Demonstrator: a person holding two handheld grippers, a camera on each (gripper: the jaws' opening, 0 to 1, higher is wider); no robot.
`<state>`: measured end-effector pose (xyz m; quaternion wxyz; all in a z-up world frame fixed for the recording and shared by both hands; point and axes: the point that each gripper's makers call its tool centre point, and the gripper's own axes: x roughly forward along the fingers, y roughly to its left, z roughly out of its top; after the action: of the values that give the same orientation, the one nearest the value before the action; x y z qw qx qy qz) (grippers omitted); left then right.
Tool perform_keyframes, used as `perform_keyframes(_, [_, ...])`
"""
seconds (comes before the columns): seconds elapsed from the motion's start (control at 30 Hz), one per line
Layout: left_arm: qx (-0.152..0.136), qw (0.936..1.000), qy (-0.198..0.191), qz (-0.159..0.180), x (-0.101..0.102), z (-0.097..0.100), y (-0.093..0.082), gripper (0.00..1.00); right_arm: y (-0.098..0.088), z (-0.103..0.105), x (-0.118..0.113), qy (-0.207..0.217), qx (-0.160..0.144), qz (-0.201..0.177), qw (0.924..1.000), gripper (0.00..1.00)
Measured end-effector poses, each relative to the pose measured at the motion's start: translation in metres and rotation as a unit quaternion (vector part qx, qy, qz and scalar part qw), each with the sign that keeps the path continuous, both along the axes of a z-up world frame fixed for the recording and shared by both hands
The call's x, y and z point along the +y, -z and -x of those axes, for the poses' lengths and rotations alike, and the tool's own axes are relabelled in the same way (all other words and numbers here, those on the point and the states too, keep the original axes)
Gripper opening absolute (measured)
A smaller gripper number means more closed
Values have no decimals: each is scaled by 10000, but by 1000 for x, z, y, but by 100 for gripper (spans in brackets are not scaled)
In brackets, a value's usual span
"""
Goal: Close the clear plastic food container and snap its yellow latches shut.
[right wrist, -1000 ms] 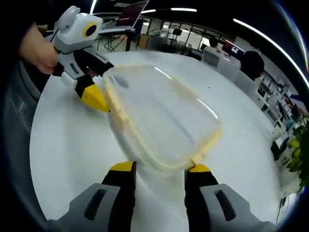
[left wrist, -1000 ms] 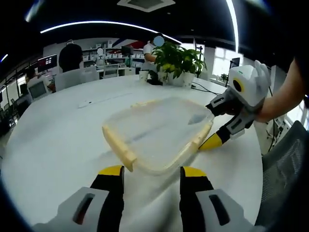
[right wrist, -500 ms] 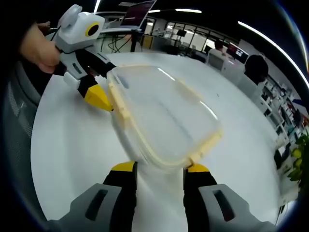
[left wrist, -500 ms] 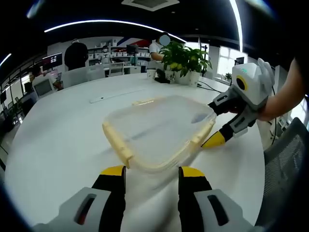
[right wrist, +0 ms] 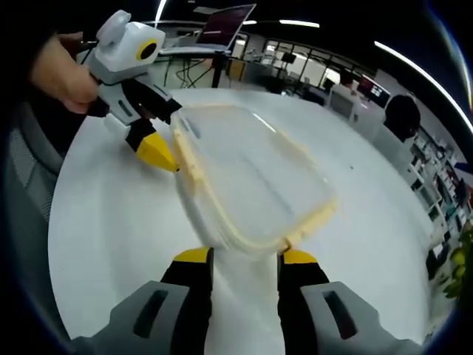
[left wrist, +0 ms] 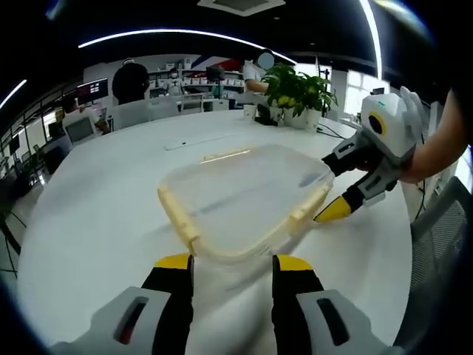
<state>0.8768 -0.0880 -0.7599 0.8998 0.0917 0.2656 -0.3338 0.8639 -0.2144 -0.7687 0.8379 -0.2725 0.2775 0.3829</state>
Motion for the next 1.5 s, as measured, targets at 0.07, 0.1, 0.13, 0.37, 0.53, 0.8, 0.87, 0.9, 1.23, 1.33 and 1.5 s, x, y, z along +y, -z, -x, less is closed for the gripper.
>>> perform_keyframes(0.07, [-5, 10000, -33, -19, 3, 0, 0, 36, -1, 0, 3, -32, -3, -13, 10000, 31])
perform_keyframes(0.1, [-2, 10000, -55, -20, 5, 0, 0, 36, -1, -1, 5, -50, -8, -21, 10000, 30])
perform_keyframes(0.13, [-3, 10000, -88, -25, 8, -1, 0, 35, -2, -2, 7, -62, -8, -32, 10000, 30])
perform_keyframes(0.37, [6, 9998, -183, -42, 16, -2, 2, 33, -2, -4, 14, -38, 34, -120, 9999, 29])
perform_keyframes(0.53, [64, 9994, -333, 19, 18, 2, 1, 37, -8, -2, 10, 139, 69, -269, 9995, 30])
perform_keyframes(0.8, [24, 9985, -518, 193, 29, 25, -25, 40, -28, 13, -4, 541, 136, -544, 9970, 35])
perform_keyframes(0.87, [-19, 9978, -601, 285, 35, 34, -34, 40, -36, 19, -5, 667, 147, -690, 9953, 37])
perform_keyframes(0.9, [-31, 9976, -630, 296, 37, 38, -37, 40, -42, 25, -6, 735, 155, -762, 9943, 38])
perform_keyframes(1.23, [-196, 9891, -1297, 663, 60, 88, -74, 43, -70, 73, -13, 1185, 191, -1110, 9865, 48])
perform_keyframes(1.33, [-286, 9863, -1449, 739, 67, 99, -83, 43, -74, 89, -16, 1296, 213, -1166, 9845, 50])
perform_keyframes(1.5, [-410, 9853, -1483, 746, 74, 111, -94, 43, -82, 112, -21, 1553, 174, -1267, 9796, 52])
